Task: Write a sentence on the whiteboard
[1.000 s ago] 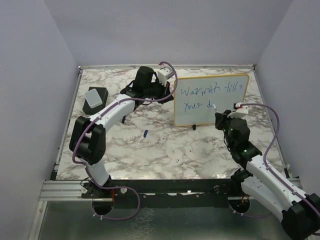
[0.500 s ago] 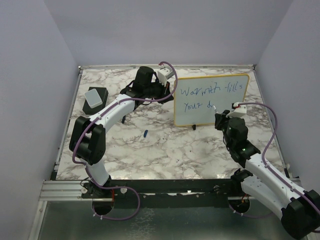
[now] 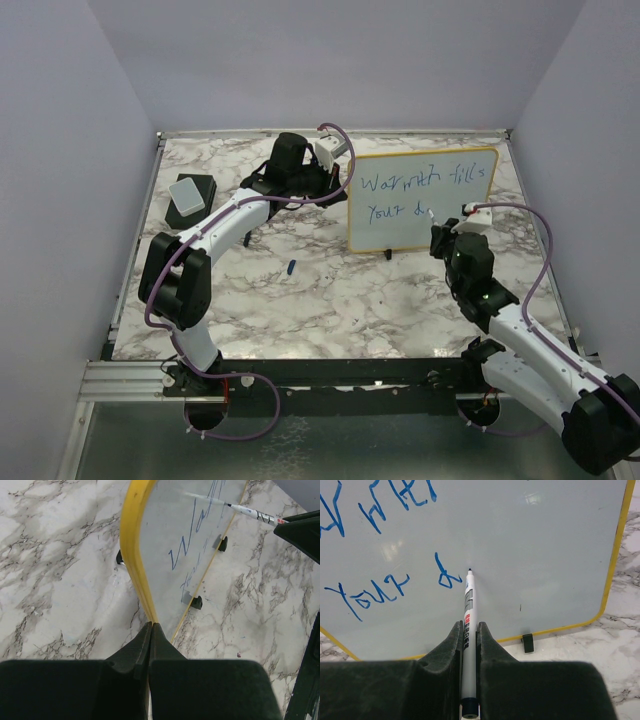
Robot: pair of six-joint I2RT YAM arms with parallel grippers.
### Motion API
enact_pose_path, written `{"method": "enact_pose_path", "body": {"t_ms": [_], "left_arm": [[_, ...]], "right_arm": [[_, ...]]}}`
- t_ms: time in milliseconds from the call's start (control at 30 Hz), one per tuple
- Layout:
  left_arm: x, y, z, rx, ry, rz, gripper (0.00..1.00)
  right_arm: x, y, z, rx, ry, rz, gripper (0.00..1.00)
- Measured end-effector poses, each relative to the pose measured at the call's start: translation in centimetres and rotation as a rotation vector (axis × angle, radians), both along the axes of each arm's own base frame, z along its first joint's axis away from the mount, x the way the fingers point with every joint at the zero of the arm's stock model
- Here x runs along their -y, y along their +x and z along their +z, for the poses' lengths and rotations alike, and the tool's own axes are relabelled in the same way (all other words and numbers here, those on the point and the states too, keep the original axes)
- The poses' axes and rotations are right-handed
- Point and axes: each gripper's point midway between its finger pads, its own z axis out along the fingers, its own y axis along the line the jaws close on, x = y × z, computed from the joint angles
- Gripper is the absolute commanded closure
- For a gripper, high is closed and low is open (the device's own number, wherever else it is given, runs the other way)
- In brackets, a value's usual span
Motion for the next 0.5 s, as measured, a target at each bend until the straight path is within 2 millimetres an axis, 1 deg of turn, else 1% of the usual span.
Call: {"method": "enact_pose_path", "body": {"t_ms": [167,500], "left_arm": [[0.00,-0.01,0.00,0.000,0.000,0.000,1.00],[0.00,0.00,0.00,0.000,0.000,0.000,1.00]], "right_arm": [[-0.03,0.34,0.59,0.015,-0.008,-0.001,0.99],[-0.40,0.59,0.59,0.018,-0.019,0.021,0.99]]}}
